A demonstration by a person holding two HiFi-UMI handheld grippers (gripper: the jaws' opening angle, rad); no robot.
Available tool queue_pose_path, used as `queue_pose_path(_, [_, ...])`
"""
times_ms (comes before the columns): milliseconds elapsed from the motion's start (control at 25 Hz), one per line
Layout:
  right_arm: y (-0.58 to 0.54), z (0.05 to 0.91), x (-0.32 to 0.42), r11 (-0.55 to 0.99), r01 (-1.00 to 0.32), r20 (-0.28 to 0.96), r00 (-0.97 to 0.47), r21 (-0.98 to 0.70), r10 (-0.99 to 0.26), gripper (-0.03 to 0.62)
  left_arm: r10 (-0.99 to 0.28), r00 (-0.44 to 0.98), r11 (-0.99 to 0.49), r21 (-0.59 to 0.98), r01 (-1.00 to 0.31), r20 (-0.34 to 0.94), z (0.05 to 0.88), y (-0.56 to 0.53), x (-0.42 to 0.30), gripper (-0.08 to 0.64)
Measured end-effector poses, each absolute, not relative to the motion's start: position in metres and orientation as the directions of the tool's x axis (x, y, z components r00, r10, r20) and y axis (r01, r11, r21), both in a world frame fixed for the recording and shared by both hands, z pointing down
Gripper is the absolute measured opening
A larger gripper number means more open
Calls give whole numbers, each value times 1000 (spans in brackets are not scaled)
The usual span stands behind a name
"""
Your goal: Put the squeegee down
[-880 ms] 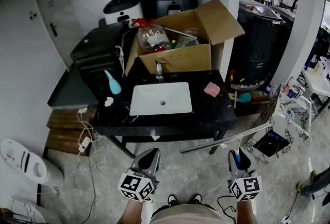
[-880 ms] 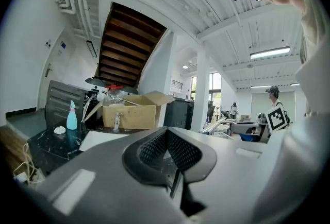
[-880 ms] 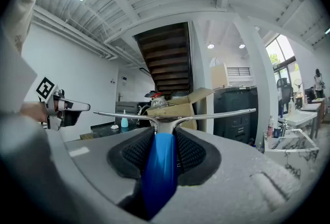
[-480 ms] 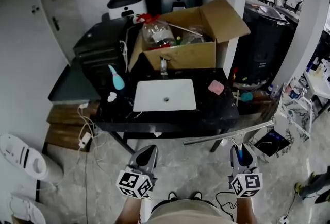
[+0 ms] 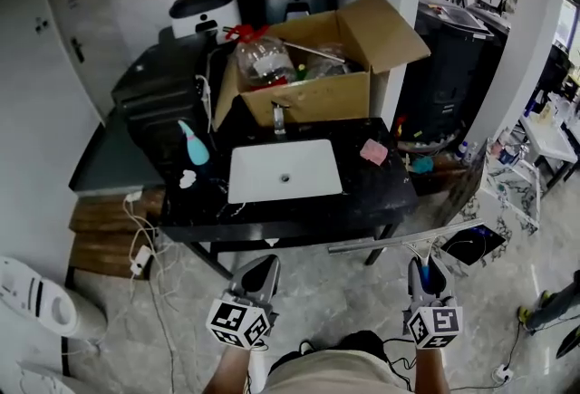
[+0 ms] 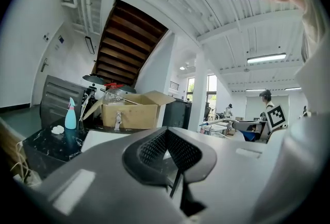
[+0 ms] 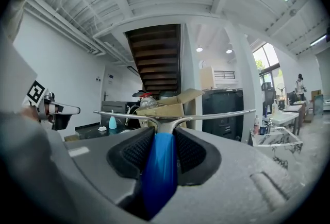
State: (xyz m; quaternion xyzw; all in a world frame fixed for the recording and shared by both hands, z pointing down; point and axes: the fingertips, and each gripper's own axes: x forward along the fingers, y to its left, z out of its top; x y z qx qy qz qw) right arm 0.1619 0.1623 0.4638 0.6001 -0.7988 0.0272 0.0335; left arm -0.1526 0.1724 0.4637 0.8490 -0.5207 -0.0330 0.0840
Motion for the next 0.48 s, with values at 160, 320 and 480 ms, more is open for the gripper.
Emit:
queue_pose_path(160, [160,475,157,255,-967,120,-255,-9,-960,129,-877,478,-459,203,-865,51,475,170,-157,15])
queue_pose_path(320, [145,484,146,279,-960,150,-278,-17,-949,129,-878,469,-442,221,-869,89,490,161,-164,15])
queue_pose_path(480, [112,492,140,303,-953,160,-303,-22,-940,130,-877,466,-434,226,-872,112,494,135,-160,15])
